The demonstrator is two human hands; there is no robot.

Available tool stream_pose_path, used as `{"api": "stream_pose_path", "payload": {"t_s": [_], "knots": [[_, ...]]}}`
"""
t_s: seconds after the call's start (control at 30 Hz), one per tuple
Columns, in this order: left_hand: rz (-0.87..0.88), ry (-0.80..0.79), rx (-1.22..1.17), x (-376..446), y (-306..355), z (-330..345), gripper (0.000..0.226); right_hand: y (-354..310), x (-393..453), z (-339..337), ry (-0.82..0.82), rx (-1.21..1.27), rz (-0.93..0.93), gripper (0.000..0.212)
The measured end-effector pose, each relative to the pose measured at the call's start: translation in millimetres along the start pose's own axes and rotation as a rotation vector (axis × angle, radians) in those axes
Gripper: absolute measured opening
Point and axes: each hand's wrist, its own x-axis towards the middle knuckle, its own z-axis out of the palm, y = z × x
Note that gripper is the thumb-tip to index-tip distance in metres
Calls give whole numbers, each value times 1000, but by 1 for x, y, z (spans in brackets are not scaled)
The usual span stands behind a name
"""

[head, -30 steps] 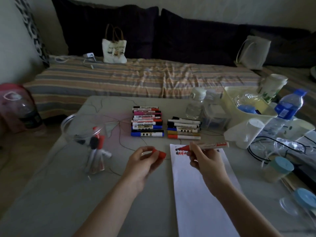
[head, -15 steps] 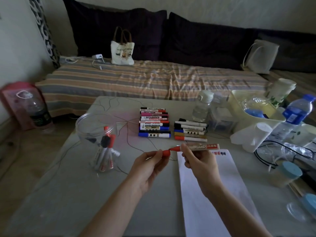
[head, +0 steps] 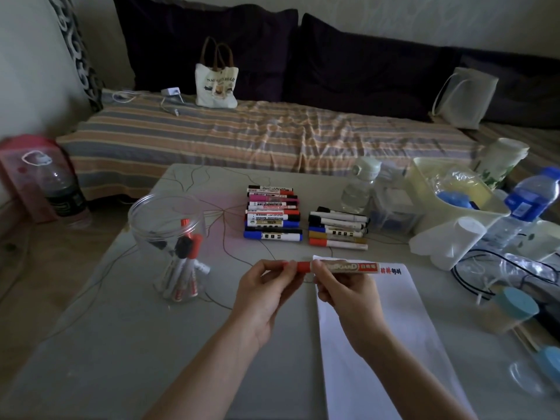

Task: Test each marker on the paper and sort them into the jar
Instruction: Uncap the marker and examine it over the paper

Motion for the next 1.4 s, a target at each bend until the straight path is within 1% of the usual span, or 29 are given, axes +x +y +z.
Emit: {"api": "stream_pose_path", "payload": {"t_s": [0.1, 0.17, 0.27, 0.43, 0.5, 0.63, 0.7, 0.73, 0.83, 0.9, 1.0, 1.07, 1.17, 1.27, 1.33, 1.4], "knots": [[63, 33, 40, -3, -5, 2, 18, 3, -2, 3, 7, 154, 78, 25], [96, 49, 66, -3, -8, 4, 18, 5, -3, 6, 12, 230, 109, 21], [123, 56, 43, -1, -11, 4, 15, 7, -5, 9, 16, 264, 132, 18], [130, 73, -33, -1, -15, 6, 15, 3, -3, 8, -87, 232, 146, 32], [134, 87, -50, 1, -13, 5, 16, -1, 0, 7, -105, 236, 150, 33], [198, 124, -139, 8, 1, -3, 19, -9, 1, -8, -91, 368, 190, 29], [256, 141, -160, 10, 7, -7, 16, -11, -3, -15, -103, 291, 139, 35], [294, 150, -159, 9, 9, -8, 16, -11, -6, -16, -122, 195, 93, 33], [461, 189, -82, 0, 21, -10, 18, -14, -11, -11, -149, -246, -125, 15], [581, 194, 10, -11, 31, -13, 17, -15, -11, -4, -174, -431, -241, 15], [738, 186, 144, -29, 47, -20, 20, -20, -15, 15, -172, -501, -296, 19], [839, 211, 235, -37, 60, -28, 22, -26, -19, 34, -158, -519, -316, 21], [929, 293, 308, -50, 88, -43, 23, -37, -22, 63, -145, -604, -441, 23], [1047, 400, 374, -63, 123, -59, 18, -50, -25, 81, -146, -673, -537, 32], [1133, 468, 417, -66, 148, -73, 15, -54, -27, 81, -134, -666, -566, 27], [1178, 525, 526, -62, 164, -85, 14, -54, -30, 77, -129, -666, -553, 20]]}}
